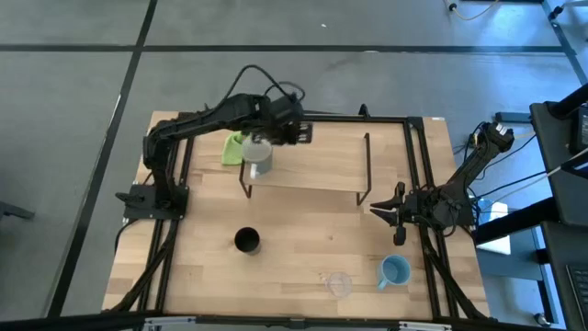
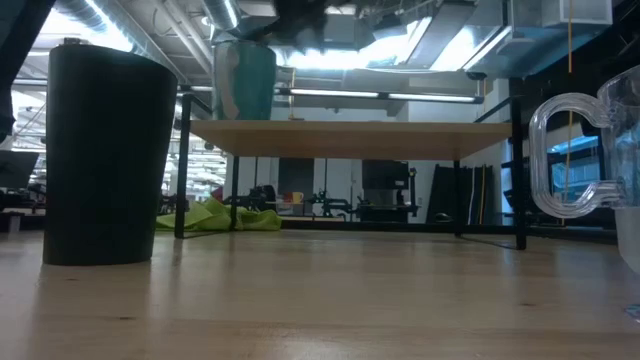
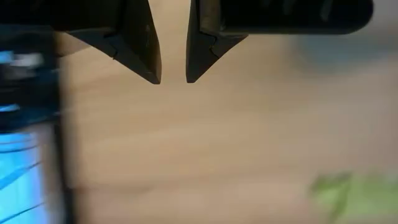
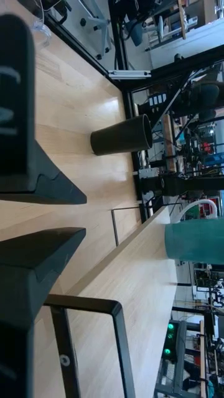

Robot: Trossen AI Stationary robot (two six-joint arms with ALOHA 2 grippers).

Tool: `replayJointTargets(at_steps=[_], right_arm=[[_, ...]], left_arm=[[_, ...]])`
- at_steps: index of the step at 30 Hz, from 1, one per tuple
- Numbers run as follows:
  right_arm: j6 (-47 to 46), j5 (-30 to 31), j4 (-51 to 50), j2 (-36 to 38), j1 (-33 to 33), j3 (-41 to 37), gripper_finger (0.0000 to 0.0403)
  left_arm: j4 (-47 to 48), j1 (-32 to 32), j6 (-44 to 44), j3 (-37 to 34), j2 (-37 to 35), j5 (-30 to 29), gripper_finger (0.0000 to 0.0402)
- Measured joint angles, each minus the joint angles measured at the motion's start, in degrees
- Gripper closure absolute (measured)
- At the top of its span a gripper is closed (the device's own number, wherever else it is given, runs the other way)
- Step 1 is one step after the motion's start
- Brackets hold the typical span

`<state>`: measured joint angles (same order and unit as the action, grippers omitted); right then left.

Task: Stack small to large cups/mugs on shelf
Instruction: Adjust the blue mug

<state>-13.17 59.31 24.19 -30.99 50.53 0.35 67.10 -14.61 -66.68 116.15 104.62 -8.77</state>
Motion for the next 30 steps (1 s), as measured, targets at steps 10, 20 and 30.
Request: replayJointTargets(at_steps=[10, 20, 30], right_arm=[[-0.05, 0.01, -0.01, -0.01, -0.01, -0.01, 0.0331], [-0.07, 0.02, -0.01, 0.01, 0.01, 0.01, 0.0331], [-0.03, 0.0, -0.01, 0.0, 0.01, 0.01, 0.0331]], left_arm=[[-11.97, 3.43, 9.23, 6.28, -0.53, -6.91, 0.0331], [-9.55, 3.63, 7.37, 6.32, -4.74, -11.52, 0.0331], [5.2, 3.67, 4.77, 6.39, -14.14, -18.38, 0.0331]])
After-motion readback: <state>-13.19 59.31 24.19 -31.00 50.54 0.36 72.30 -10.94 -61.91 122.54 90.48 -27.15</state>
